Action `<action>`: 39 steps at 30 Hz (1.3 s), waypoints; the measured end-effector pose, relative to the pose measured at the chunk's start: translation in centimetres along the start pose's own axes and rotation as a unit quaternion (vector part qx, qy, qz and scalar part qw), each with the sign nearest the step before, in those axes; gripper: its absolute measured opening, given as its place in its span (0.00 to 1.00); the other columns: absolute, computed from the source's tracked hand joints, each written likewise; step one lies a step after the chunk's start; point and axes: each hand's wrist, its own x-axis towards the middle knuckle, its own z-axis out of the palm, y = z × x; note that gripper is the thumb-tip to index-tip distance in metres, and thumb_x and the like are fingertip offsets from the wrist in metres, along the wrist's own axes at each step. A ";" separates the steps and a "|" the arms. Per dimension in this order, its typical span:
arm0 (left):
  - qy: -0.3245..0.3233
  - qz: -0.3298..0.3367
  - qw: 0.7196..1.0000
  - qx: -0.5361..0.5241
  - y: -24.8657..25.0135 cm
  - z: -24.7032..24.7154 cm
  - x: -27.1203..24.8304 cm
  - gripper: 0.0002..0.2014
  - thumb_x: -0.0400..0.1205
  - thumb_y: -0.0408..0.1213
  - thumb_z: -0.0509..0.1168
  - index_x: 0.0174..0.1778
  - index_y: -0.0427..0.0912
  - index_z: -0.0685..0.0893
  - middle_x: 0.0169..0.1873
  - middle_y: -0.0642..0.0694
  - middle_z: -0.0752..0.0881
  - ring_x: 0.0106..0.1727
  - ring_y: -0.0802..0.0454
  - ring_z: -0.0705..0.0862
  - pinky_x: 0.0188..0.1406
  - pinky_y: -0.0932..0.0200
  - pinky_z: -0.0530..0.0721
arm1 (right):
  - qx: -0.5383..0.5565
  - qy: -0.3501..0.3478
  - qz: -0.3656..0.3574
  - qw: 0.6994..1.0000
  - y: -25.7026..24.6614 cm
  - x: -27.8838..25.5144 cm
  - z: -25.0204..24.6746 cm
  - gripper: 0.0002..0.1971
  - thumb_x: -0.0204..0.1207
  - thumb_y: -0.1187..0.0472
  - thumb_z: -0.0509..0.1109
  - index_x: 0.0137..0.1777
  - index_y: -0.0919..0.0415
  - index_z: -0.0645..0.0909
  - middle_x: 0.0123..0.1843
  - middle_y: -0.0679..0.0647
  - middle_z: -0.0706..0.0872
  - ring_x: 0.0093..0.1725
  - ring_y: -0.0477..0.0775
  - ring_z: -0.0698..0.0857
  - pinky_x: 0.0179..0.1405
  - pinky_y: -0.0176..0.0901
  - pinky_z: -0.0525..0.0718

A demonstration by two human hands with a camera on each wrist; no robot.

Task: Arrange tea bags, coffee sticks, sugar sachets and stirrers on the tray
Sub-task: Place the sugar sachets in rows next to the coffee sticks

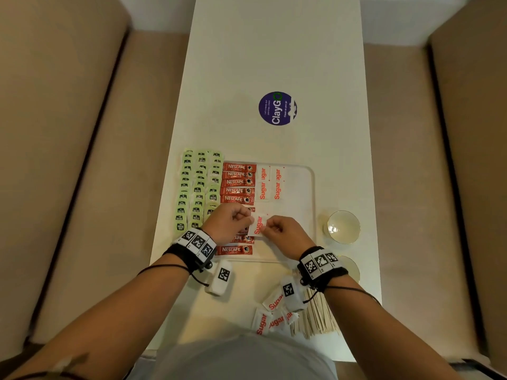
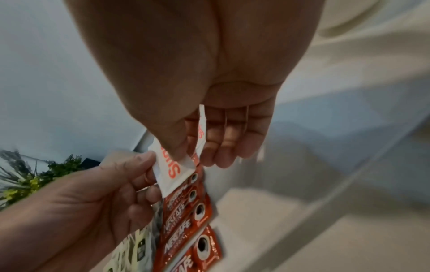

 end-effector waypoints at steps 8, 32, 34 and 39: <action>0.010 -0.016 1.000 0.016 0.0 0.2 0.3 0.01 0.83 0.36 0.71 0.49 0.46 0.87 0.35 0.50 0.87 0.34 0.59 0.84 0.40 0.63 0.84 | -0.056 0.077 0.042 0.995 -0.5 2.4 -1.5 0.13 0.87 0.53 0.66 0.42 0.55 0.84 0.43 0.50 0.90 0.43 0.49 0.87 0.51 0.47 0.85; -0.012 -0.019 0.999 0.040 -2.4 1.4 -1.6 0.04 0.84 0.36 0.70 0.46 0.50 0.86 0.33 0.45 0.83 0.34 0.52 0.82 0.40 0.54 0.85 | -0.187 0.104 0.096 0.972 -2.2 4.8 -0.8 0.17 0.82 0.46 0.71 0.37 0.57 0.86 0.38 0.49 0.90 0.36 0.50 0.88 0.43 0.49 0.91; -0.014 -0.016 0.999 0.047 -2.5 1.6 -1.5 0.04 0.83 0.36 0.70 0.47 0.51 0.85 0.33 0.46 0.83 0.34 0.54 0.81 0.41 0.54 0.85 | -0.193 0.102 0.092 0.972 -2.5 4.5 -0.8 0.19 0.82 0.44 0.71 0.35 0.56 0.85 0.37 0.48 0.90 0.34 0.49 0.88 0.42 0.50 0.91; -0.022 0.003 0.997 0.068 -2.9 2.0 -1.9 0.02 0.83 0.36 0.71 0.48 0.48 0.86 0.31 0.52 0.80 0.33 0.56 0.79 0.48 0.48 0.86 | -0.217 0.094 0.059 0.970 -3.7 2.1 -1.7 0.19 0.81 0.40 0.71 0.44 0.56 0.89 0.49 0.49 0.92 0.43 0.50 0.89 0.42 0.47 0.88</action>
